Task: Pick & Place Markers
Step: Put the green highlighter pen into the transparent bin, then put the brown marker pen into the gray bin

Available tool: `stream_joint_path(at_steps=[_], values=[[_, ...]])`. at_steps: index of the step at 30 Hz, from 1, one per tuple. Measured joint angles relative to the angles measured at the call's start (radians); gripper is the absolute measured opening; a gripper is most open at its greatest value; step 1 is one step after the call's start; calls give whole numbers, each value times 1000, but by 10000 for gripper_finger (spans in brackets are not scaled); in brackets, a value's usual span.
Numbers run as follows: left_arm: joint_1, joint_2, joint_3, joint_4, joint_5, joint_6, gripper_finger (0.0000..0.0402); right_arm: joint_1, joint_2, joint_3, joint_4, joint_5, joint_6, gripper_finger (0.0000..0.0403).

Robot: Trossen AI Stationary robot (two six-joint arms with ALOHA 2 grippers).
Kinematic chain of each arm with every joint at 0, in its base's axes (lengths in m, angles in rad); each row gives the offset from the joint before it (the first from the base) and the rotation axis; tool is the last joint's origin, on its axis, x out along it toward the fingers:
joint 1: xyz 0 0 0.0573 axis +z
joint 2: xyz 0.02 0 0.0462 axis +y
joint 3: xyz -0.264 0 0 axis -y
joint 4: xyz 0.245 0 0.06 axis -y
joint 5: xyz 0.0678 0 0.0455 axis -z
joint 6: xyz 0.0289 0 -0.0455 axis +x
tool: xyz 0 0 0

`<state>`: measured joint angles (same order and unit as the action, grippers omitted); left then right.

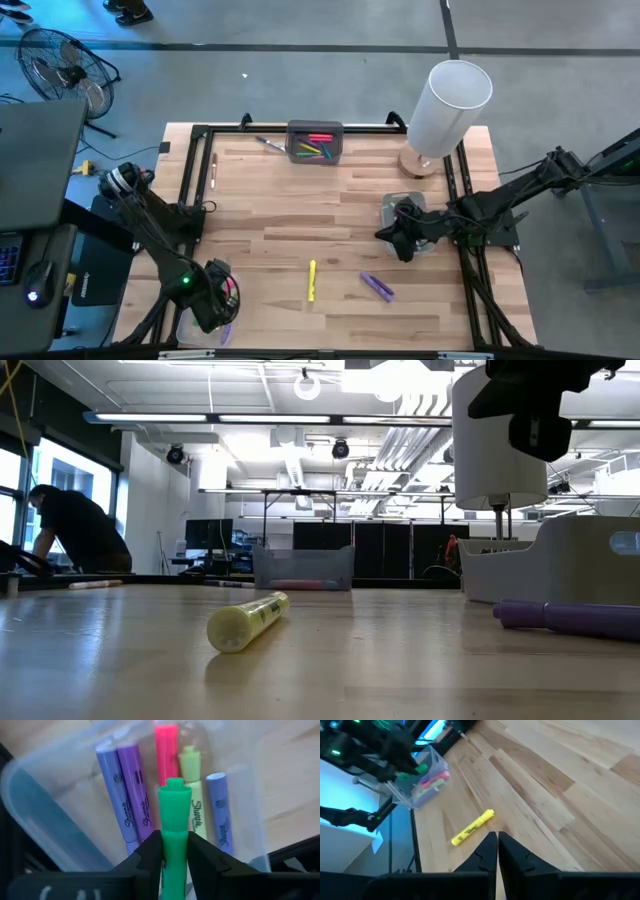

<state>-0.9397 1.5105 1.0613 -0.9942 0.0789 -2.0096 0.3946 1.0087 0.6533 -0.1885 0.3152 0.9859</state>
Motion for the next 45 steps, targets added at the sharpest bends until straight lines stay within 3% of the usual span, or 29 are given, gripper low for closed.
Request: stream_joint_path(at_steps=[7,13,18,23,28,33,37,40,45], values=[[4,0,-51,57,-8,-41,128,0,-3,0,13,-55,-29,1],[4,-2,-11,34,-64,-65,144,-2,-3,0,8,-99,-134,1],[4,-3,67,-40,-91,-65,146,-2,-3,0,14,-76,-219,1],[48,-3,167,-112,-194,-29,146,-2,-3,0,23,12,-273,6],[159,-5,279,-194,-274,231,145,-3,-3,0,23,87,-273,6],[342,-4,313,-90,-344,685,112,-2,-3,0,51,94,-265,1],[472,-4,313,22,-319,1060,59,-1,-1,0,108,103,-253,0],[542,-4,295,54,-308,1246,12,4,12,1,157,111,-223,0],[642,-39,199,76,-239,1439,9,41,124,130,7,201,-156,0]])
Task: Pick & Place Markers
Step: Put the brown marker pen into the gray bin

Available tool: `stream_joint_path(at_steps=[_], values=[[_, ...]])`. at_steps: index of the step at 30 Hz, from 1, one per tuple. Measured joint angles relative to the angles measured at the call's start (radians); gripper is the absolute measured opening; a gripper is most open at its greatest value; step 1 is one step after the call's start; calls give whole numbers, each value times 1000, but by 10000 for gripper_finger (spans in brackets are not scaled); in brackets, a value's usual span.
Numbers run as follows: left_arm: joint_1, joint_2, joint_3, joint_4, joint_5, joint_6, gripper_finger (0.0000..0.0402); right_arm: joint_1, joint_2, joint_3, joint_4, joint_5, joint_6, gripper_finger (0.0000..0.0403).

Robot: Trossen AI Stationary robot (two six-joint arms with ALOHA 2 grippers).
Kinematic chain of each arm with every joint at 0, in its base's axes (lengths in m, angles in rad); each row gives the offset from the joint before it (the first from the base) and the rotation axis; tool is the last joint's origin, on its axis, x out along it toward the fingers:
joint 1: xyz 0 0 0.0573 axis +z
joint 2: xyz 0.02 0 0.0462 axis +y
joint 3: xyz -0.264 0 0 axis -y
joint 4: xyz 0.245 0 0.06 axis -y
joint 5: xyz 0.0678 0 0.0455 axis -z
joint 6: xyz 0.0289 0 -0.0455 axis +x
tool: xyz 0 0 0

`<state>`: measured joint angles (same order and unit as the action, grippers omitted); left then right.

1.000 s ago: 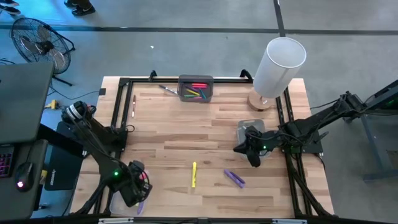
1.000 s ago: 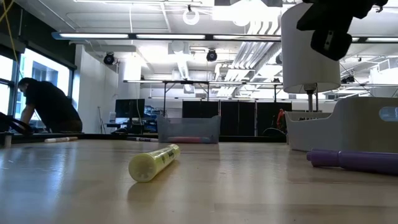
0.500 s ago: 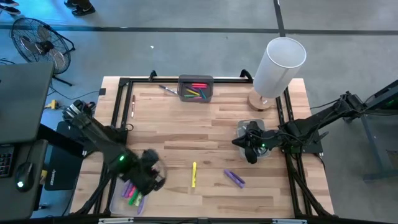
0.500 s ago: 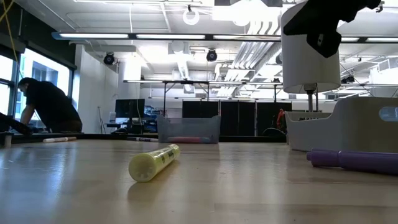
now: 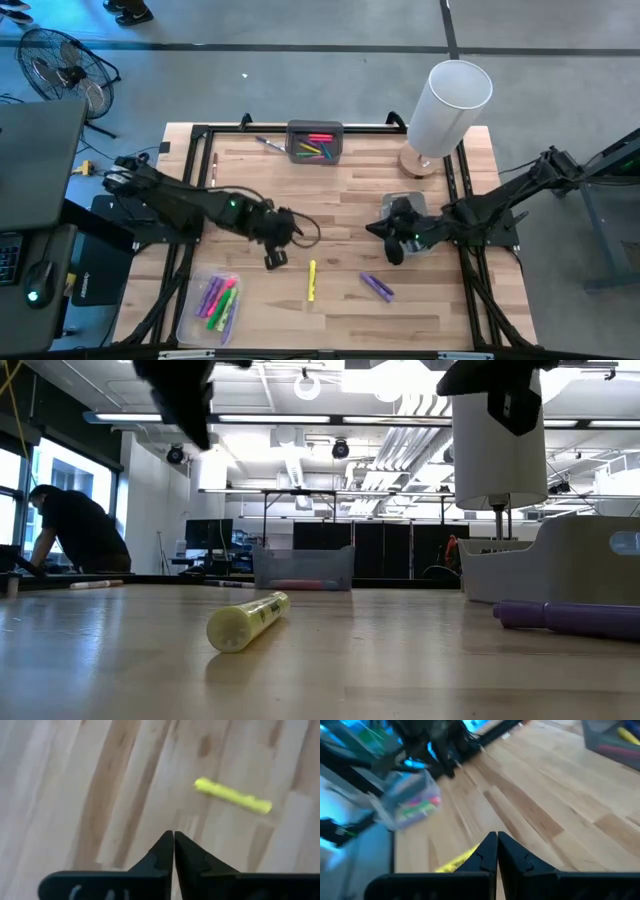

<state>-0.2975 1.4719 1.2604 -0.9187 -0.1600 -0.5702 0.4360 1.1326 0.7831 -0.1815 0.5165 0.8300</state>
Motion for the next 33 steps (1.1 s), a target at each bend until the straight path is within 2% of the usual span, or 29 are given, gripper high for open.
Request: stream_joint_path(at_steps=[5,8,14,18,23,30,33], values=[[98,-122,-177,132,129,130,4,2,210,261,-320,0,64,0],[160,-194,-258,203,150,157,2,-13,328,401,-486,-3,88,0],[267,-269,-327,140,172,242,1,-69,492,573,-603,-98,113,0],[316,-287,-328,105,166,260,1,-107,561,629,-606,-142,107,0],[347,-276,-328,128,145,252,1,-135,583,643,-605,-160,95,0],[343,-234,-326,272,146,252,1,-160,581,643,-608,-151,25,0],[343,-205,-325,386,145,252,1,-170,580,643,-607,-155,1,0]])
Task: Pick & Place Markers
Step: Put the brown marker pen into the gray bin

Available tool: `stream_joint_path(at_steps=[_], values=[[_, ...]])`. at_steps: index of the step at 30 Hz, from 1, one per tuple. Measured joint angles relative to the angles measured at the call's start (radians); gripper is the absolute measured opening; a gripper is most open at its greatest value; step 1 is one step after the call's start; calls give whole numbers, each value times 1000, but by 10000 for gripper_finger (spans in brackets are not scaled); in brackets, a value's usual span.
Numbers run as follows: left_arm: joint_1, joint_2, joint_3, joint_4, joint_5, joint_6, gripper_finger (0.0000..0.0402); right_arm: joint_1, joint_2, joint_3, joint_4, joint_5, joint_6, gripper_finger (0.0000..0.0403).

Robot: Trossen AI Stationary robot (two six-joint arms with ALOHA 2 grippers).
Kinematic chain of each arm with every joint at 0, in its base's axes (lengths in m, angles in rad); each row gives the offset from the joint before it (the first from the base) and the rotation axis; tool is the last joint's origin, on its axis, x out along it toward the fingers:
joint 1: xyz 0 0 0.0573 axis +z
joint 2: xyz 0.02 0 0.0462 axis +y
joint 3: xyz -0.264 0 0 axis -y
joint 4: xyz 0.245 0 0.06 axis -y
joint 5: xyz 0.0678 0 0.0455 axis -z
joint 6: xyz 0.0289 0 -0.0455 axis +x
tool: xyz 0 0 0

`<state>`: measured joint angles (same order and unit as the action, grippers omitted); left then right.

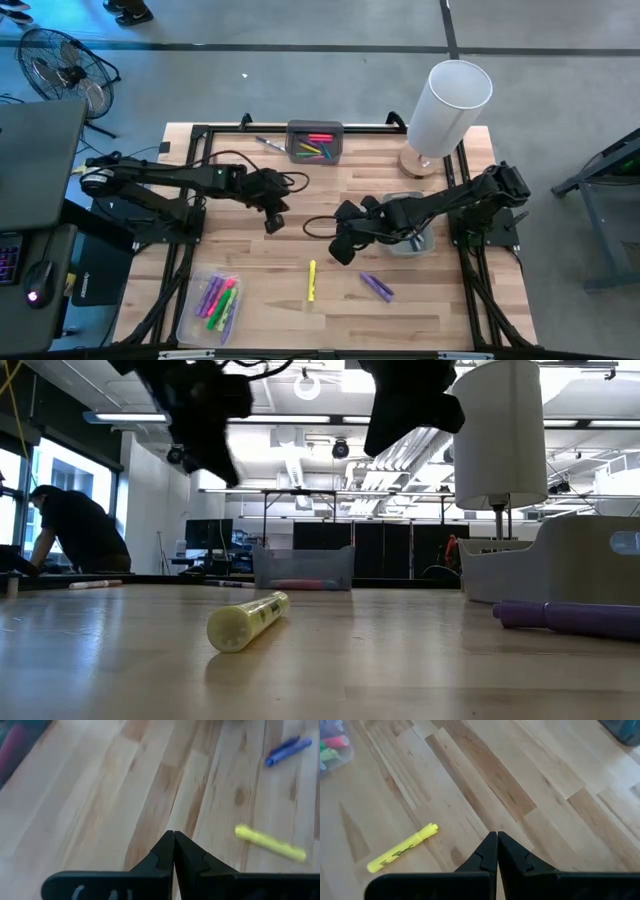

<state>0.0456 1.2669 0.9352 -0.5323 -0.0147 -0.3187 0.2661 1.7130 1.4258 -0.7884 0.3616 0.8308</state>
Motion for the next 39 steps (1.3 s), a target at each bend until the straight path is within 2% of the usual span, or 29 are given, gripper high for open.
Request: stream_joint_path(at_steps=[11,15,18,22,32,39], values=[[0,92,-1,387,-2,0,1,-6,0,0,-14,-70,-110,0],[0,120,-1,507,-2,0,1,-6,0,0,7,-50,-158,0],[0,156,-1,569,-2,0,1,-6,0,0,51,4,-232,0],[0,182,-1,604,-2,0,1,-22,-1,0,121,57,-292,0],[0,247,-2,603,-2,-1,1,-65,-1,0,114,21,-268,0],[0,278,-1,615,-2,-2,1,-13,-2,0,30,-28,-172,0]])
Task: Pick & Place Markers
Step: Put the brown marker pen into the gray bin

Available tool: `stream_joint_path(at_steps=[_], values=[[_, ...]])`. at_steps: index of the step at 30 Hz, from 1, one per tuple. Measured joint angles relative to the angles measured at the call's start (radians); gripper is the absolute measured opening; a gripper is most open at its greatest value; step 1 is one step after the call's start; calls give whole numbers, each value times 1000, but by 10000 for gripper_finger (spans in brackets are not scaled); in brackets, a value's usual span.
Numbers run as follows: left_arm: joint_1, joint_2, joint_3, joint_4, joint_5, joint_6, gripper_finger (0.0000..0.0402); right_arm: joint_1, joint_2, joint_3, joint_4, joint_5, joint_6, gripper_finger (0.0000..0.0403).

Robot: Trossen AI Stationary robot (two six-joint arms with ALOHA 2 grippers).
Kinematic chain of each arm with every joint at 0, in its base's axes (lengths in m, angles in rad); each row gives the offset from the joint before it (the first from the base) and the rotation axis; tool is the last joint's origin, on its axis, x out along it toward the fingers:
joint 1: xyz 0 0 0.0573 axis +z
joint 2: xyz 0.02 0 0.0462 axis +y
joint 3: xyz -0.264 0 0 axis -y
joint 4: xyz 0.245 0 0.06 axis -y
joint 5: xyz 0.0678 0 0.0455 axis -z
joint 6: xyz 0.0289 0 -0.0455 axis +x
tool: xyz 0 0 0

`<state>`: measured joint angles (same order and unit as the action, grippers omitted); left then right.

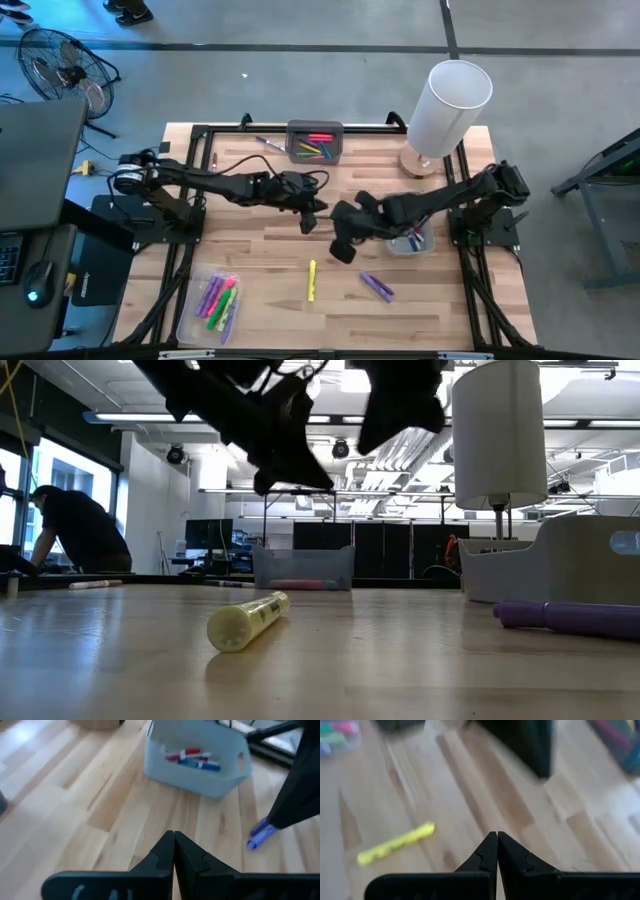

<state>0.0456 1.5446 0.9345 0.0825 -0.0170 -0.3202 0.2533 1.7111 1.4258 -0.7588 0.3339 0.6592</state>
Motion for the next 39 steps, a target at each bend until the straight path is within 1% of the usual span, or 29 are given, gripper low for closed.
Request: stream_joint_path(at_steps=[6,8,10,13,16,19,21,22,24,26,29,31,33,36,39], values=[[0,-1,0,1,0,0,1,128,0,-6,-174,92,153,0],[0,-1,0,19,0,0,1,170,-13,-37,-201,106,221,0],[0,-1,0,52,0,0,1,206,-45,-95,-185,105,293,0],[0,-1,0,87,7,0,1,257,-131,-210,-116,113,402,0],[0,-1,0,87,8,0,1,314,-248,-325,-46,176,490,0],[0,-1,0,86,20,-19,1,372,-372,-420,-1,223,544,0],[0,-1,3,80,20,-38,1,406,-451,-474,14,235,555,0],[0,-1,17,42,-5,-67,0,417,-486,-497,17,238,554,0],[-1,-1,64,-102,-84,-164,0,434,-547,-536,23,247,543,0],[15,-1,138,-337,-160,-256,0,442,-596,-565,23,243,521,0],[59,-1,250,-689,-225,-355,0,439,-650,-601,23,221,464,0],[98,-3,288,-850,-256,-413,0,427,-672,-614,23,214,431,0],[151,-3,291,-965,-257,-467,1,414,-687,-624,23,214,404,0],[254,-15,255,-1097,-246,-512,8,390,-690,-624,20,210,359,0],[370,-30,185,-1141,-179,-522,29,364,-688,-624,20,186,324,0]])
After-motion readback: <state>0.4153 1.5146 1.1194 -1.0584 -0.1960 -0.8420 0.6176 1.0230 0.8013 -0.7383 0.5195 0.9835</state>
